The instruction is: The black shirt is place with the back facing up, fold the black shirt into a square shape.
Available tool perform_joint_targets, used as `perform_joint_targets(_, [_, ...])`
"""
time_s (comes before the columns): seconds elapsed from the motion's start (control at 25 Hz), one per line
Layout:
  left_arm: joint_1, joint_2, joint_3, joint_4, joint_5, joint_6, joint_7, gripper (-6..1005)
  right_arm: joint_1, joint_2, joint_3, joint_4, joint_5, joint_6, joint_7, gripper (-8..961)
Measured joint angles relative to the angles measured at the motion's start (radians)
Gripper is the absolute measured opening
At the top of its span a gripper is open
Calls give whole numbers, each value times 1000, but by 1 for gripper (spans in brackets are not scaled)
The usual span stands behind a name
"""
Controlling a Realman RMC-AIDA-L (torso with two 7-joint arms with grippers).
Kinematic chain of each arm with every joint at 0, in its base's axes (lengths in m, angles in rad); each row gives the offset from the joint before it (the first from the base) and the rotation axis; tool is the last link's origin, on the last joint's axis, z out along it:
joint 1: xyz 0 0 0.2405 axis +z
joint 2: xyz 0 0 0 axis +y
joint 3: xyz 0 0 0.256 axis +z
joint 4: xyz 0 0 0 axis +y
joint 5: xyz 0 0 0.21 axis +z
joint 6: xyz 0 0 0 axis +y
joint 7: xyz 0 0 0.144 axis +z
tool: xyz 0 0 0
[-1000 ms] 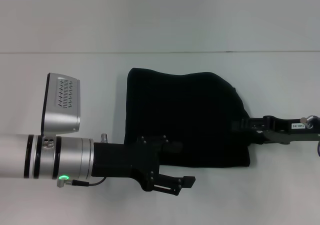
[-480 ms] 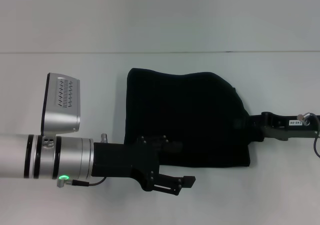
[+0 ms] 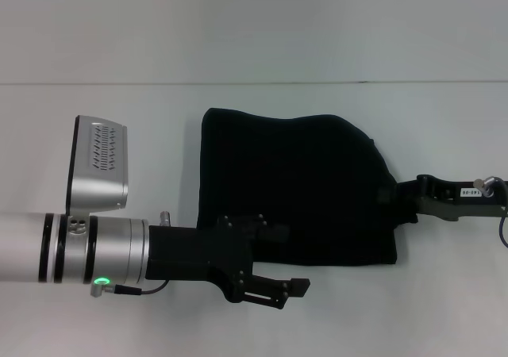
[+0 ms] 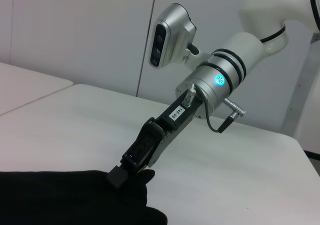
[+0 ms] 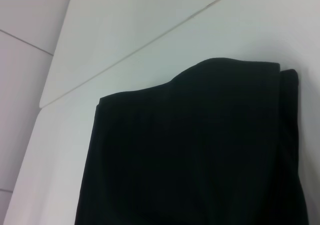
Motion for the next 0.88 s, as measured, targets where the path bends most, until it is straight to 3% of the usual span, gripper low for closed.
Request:
perform_joint_targets(0.12, [-1,0,3,0,0,-1,0,907,-1,1,15,1,1,1,0,183])
perform_joint_targets(0.76, [-1,0,-2,-7,0,-3,0,908,-5,5,64,-3,1,10,-10,363])
perform_joint_targets(0.88, [-1,0,-3,-6,0,-4,0,908,-9,5,91,-3,1,10,-33,324])
